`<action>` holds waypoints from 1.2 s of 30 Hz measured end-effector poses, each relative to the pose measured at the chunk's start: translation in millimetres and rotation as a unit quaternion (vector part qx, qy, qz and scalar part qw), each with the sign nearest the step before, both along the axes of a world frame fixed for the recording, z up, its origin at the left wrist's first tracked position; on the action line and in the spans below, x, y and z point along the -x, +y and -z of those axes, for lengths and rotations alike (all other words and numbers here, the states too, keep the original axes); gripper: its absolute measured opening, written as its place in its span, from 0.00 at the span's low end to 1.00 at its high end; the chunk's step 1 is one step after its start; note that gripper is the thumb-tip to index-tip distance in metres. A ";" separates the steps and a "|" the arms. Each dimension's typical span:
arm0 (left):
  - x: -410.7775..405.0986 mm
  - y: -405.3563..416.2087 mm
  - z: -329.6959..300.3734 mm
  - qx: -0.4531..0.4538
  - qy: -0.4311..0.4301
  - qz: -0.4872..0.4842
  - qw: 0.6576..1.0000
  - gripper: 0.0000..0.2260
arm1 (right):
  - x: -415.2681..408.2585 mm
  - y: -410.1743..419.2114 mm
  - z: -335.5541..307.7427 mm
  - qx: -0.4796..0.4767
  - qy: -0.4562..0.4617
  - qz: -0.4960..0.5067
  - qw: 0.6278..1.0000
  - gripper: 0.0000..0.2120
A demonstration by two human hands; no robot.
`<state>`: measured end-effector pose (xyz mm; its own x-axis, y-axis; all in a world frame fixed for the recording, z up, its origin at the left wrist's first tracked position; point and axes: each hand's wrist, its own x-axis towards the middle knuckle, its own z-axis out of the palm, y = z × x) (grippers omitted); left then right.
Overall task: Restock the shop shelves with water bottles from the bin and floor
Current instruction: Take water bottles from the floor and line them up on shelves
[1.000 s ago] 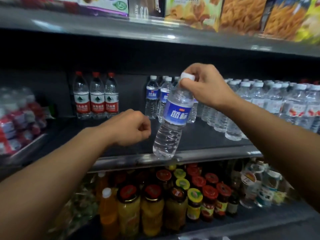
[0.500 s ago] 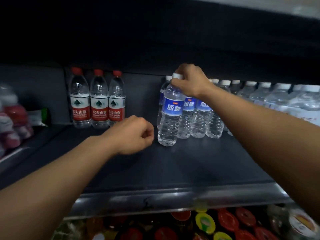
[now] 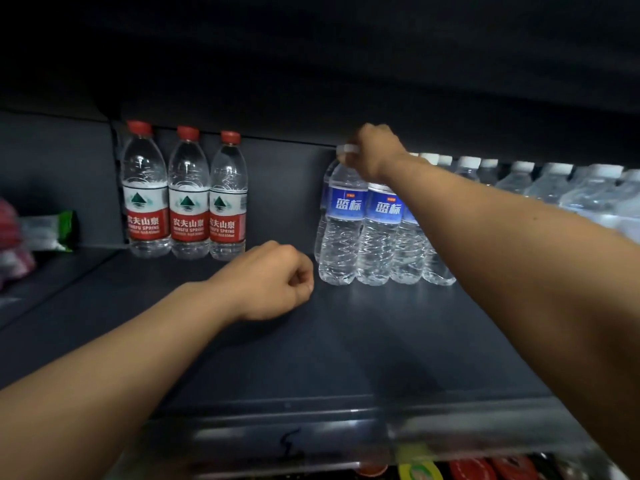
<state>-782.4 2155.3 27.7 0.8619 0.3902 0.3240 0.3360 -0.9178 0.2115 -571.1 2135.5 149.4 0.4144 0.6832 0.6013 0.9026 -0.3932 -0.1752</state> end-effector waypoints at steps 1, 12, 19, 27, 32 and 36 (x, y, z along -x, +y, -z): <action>0.4 -0.4 -0.1 0.000 -0.002 0.001 1.000 0.05 | -1.2 0.3 1.3 -0.008 -0.001 0.004 1.000 0.18; 21.9 -22.8 -13.3 -0.009 -0.013 -0.015 1.000 0.04 | 13.0 -26.0 12.9 -0.028 -0.004 0.000 1.000 0.20; 46.8 -69.4 -29.1 -0.017 -0.014 -0.029 0.999 0.05 | 54.5 -90.2 29.0 0.015 -0.025 -0.021 0.999 0.16; 90.6 -145.5 -0.8 0.027 0.015 -0.018 0.999 0.04 | 137.6 -216.5 97.8 0.040 0.017 -0.131 0.990 0.12; 110.1 -192.9 38.0 0.035 0.057 0.003 0.998 0.03 | 171.3 -286.3 158.6 0.086 0.052 -0.163 0.981 0.12; 122.0 -221.9 82.6 0.072 0.100 0.004 0.992 0.04 | 184.3 -327.0 213.5 0.153 0.077 -0.175 0.970 0.11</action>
<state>-904.4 1933.3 -54.9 0.9065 0.4131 0.0875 0.3774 -0.8854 0.2713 -755.4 1808.6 -64.1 0.1935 0.9347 0.2980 0.9623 -0.1216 -0.2432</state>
